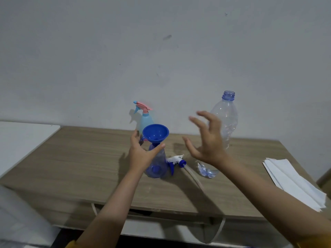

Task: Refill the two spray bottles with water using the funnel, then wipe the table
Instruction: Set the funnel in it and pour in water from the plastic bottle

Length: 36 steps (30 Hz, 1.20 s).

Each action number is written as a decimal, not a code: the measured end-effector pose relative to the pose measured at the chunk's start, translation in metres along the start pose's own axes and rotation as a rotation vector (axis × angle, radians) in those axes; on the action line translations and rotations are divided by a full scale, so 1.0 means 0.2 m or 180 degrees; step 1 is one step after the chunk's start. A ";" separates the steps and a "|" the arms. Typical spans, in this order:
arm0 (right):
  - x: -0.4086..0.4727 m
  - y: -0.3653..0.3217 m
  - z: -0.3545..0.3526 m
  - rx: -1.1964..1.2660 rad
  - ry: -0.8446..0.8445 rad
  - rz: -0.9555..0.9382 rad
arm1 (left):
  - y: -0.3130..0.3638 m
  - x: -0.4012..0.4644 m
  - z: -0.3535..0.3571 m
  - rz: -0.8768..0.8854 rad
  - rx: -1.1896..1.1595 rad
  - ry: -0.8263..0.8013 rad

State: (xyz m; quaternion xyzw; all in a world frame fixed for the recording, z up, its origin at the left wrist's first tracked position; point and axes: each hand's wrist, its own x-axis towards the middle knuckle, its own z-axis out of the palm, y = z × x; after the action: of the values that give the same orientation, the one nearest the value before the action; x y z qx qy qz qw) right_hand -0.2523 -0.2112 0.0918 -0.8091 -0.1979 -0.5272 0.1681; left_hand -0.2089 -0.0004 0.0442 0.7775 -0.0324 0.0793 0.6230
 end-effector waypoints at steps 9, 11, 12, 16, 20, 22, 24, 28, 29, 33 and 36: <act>0.44 -0.20 0.36 0.0184 -0.3661 0.0859 | -0.15 0.04 0.05 -0.0246 0.0327 -0.0290; 0.48 -0.20 0.43 -0.0012 -0.4177 0.0868 | -0.16 0.04 0.06 -0.0224 0.0437 -0.0307; 0.49 -0.20 0.45 -0.0015 -0.4340 0.0907 | -0.16 0.04 0.06 -0.0235 0.0504 -0.0315; 0.53 -0.18 0.44 0.0037 -0.4289 0.1082 | -0.18 0.04 0.06 -0.0144 0.0552 -0.0307; 0.54 -0.13 0.26 0.0339 -0.3769 0.1357 | -0.20 0.03 0.05 0.0067 0.0524 -0.0345; 0.46 -0.11 0.15 0.0743 -0.3272 0.1603 | -0.22 0.04 0.05 0.0150 0.0501 -0.0356; 0.32 -0.10 0.08 0.1120 -0.2627 0.1900 | -0.25 0.04 0.06 0.0156 0.0495 -0.0328; -0.10 -0.16 0.04 0.1262 -0.1597 0.2714 | -0.30 0.05 0.08 0.0306 0.0544 -0.0303; -0.21 -0.18 0.05 0.1366 -0.1398 0.2979 | -0.30 0.05 0.08 0.0329 0.0531 -0.0294; -0.58 -0.28 0.13 0.1453 -0.1153 0.3358 | -0.30 0.04 0.07 0.0313 0.0577 -0.0351; -0.72 -0.34 0.19 0.1093 -0.1210 0.3298 | -0.29 0.04 0.07 0.0315 0.0569 -0.0360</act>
State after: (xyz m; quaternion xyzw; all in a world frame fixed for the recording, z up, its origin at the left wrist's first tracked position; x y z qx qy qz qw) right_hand -0.3091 -0.1537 -0.0514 -0.8420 0.1147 -0.1818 0.4948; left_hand -0.1921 -0.0007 -0.0134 0.8307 -0.0986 0.0684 0.5437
